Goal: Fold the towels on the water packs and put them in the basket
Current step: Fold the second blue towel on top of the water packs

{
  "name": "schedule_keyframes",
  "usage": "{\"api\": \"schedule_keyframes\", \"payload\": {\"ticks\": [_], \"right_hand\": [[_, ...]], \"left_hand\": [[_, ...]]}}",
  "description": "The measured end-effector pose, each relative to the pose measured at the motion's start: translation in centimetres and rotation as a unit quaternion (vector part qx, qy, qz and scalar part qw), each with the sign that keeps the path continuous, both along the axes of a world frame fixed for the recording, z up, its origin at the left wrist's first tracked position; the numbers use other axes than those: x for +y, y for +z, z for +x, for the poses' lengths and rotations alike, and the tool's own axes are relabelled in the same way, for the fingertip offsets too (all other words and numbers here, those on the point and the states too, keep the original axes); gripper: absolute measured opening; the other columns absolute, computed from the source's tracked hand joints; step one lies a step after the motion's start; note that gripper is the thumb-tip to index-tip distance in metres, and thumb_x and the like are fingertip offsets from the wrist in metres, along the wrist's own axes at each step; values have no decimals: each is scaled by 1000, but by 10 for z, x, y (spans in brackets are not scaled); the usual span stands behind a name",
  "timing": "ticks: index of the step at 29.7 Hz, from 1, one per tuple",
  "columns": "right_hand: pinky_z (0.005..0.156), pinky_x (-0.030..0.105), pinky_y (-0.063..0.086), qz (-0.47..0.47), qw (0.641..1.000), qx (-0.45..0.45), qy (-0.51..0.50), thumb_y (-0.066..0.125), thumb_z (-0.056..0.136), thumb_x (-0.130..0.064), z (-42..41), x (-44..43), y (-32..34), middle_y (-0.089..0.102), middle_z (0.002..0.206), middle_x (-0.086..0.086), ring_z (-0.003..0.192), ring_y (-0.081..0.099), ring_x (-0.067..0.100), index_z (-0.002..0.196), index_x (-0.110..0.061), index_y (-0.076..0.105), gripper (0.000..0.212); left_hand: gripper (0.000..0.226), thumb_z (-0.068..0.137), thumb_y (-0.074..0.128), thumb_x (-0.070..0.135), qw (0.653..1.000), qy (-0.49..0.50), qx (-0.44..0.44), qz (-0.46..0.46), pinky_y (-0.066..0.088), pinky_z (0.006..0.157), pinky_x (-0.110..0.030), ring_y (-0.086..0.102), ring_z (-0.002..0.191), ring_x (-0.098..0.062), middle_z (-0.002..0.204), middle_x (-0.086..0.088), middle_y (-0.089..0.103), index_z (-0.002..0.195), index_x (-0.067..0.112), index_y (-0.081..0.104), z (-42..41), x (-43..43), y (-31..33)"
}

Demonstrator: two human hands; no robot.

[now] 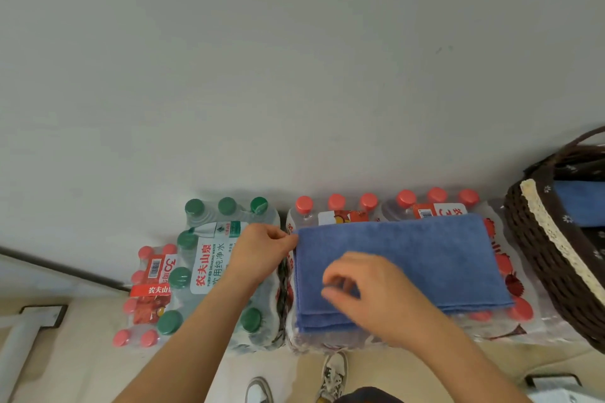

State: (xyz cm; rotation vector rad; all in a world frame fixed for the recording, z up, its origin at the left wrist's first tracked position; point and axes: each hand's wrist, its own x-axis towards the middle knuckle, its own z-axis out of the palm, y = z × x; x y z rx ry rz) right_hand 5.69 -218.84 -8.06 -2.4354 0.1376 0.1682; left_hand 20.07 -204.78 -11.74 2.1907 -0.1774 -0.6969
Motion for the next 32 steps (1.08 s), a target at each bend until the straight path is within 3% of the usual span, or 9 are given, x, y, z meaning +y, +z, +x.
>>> {"api": "schedule_keyframes", "payload": {"ticks": [3,7,11,14,17,20,23,26,32], "right_hand": [[82,31,46,-55,992,-68,-94,53,93,-23,17,-36,-5,61,100,-11,92,54,11,101,-27,66,15],[90,35,42,-203,975,12,-91,46,97,-28,39,-84,-19,60,119,-5,108,44,22,128,-27,53,31],[84,37,47,-217,967,126,-45,54,92,-38,42,-109,-17,62,105,-3,107,48,20,117,-28,61,27],[75,35,50,-211,966,140,-52,63,87,-35,44,-120,-15,64,94,-5,89,58,17,96,-27,70,14],[71,32,44,-218,969,84,-87,63,88,-32,46,-124,-24,58,85,-7,88,56,18,91,-24,68,9],[74,35,42,-251,960,-23,-125,65,87,-24,44,-116,-36,56,97,1,95,50,24,100,-19,65,14],[69,31,41,-211,964,-95,-131,71,82,-24,27,-101,-32,52,99,2,90,51,21,107,-19,62,27],[68,25,38,-142,986,-63,-54,71,83,-33,-3,-87,-23,51,97,-8,81,52,11,106,-24,63,27],[59,29,46,-232,972,-34,2,83,68,-33,-45,-84,-32,56,90,-6,76,59,15,96,-23,66,34]], "left_hand": [[15,86,63,28,999,8,-37,-14,42,61,-22,56,62,-7,68,10,65,78,19,71,0,-3,3],[20,87,63,32,995,-87,-40,22,49,85,-28,63,92,-8,98,10,70,105,25,69,11,-10,-3],[6,80,74,19,996,-86,-10,-15,47,68,-23,61,70,-9,77,1,71,86,18,73,19,-9,-4],[11,78,73,10,994,-58,-83,-34,45,63,-18,58,63,-9,71,1,68,76,20,70,21,-4,0],[17,80,71,7,986,5,-161,-44,43,64,-16,59,66,-10,70,6,65,76,22,67,27,-7,2],[16,79,70,9,973,13,-228,-21,37,63,-9,57,70,-5,77,8,61,80,24,65,29,-14,1],[20,75,75,12,956,-66,-287,-7,32,64,-9,49,72,3,89,10,53,89,22,67,19,-11,1],[18,71,82,20,917,-241,-316,-20,41,75,-17,54,79,-2,88,15,59,85,24,72,0,6,2],[25,77,61,40,835,-397,-381,19,48,74,-24,58,82,-14,92,8,64,89,21,72,-11,22,-10]]}}
